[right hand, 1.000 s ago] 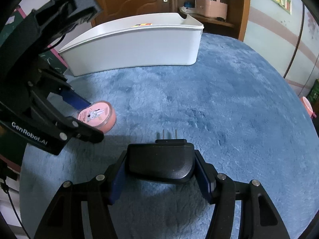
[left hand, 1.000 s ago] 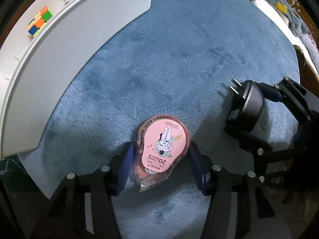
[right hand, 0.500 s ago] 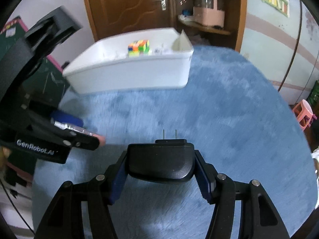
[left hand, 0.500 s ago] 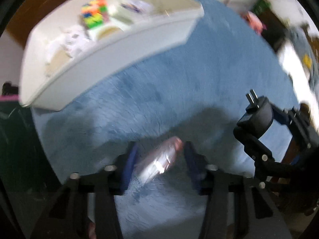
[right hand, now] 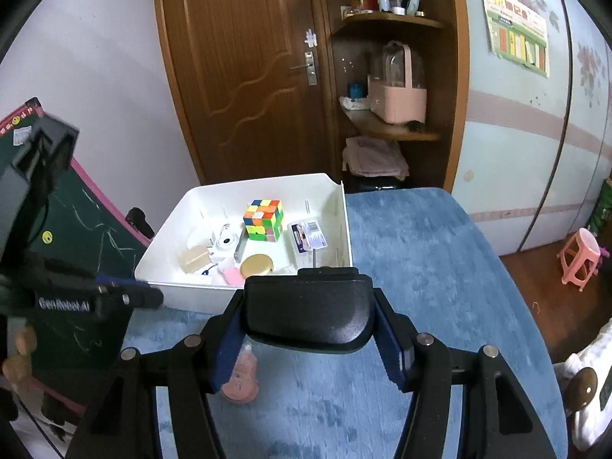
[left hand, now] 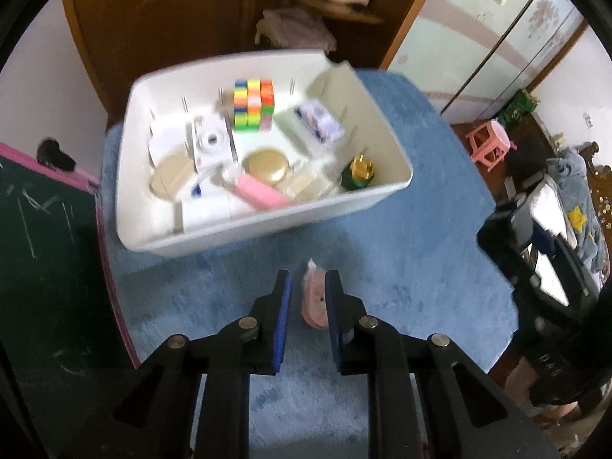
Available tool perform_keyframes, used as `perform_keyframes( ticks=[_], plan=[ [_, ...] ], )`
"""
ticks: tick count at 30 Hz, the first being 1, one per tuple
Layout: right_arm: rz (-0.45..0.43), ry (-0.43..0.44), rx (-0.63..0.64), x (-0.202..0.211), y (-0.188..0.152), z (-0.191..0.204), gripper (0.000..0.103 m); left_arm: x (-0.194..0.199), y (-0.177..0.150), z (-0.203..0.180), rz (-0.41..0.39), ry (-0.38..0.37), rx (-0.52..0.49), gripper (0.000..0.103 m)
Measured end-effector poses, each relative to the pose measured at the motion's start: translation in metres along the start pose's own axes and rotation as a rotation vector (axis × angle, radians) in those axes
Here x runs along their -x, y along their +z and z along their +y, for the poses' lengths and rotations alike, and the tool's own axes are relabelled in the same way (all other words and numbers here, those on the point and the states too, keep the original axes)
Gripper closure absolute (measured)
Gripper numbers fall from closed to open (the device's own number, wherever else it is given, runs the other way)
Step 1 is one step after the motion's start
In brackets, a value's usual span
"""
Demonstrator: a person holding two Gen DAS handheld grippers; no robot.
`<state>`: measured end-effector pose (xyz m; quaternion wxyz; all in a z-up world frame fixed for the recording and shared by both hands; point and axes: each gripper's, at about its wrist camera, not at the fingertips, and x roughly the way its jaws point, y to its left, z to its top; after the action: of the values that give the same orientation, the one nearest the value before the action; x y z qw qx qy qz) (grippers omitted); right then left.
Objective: Organize rigid objects
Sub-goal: 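Lift the pink dispenser and black plug and carry them toward the tray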
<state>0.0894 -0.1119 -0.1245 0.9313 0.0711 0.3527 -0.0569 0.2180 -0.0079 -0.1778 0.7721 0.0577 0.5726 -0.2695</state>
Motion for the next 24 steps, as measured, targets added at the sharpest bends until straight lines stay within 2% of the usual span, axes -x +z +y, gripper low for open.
perform_keyframes(
  ticks=[2, 3, 4, 6, 9, 18, 21, 24],
  plan=[
    [0.013, 0.002, -0.005, -0.006, -0.002, -0.002, 0.041, -0.001, -0.007, -0.004, 0.045, -0.005, 0.010, 0.077],
    [0.021, 0.001, -0.008, -0.009, -0.003, -0.004, 0.041, -0.007, -0.010, -0.006, 0.065, 0.001, 0.021, 0.069],
    [0.030, -0.001, -0.012, -0.012, -0.005, -0.005, 0.041, -0.012, -0.013, -0.008, 0.080, 0.002, 0.031, 0.057],
    [0.048, -0.010, -0.016, -0.017, -0.009, -0.009, 0.041, -0.028, -0.016, -0.008, 0.103, -0.006, 0.063, 0.046],
    [0.061, -0.020, -0.014, -0.021, -0.012, -0.013, 0.041, -0.049, -0.018, -0.011, 0.136, -0.036, 0.097, 0.045],
    [0.089, -0.035, -0.010, -0.026, -0.021, -0.022, 0.041, -0.099, -0.027, -0.027, 0.219, 0.016, 0.103, 0.045],
    [0.094, -0.040, -0.011, -0.026, -0.022, -0.024, 0.041, -0.103, -0.030, -0.032, 0.199, 0.067, 0.080, 0.043],
    [0.097, -0.042, -0.013, -0.027, -0.022, -0.026, 0.041, -0.106, -0.031, -0.031, 0.192, 0.082, 0.089, 0.043]
  ],
)
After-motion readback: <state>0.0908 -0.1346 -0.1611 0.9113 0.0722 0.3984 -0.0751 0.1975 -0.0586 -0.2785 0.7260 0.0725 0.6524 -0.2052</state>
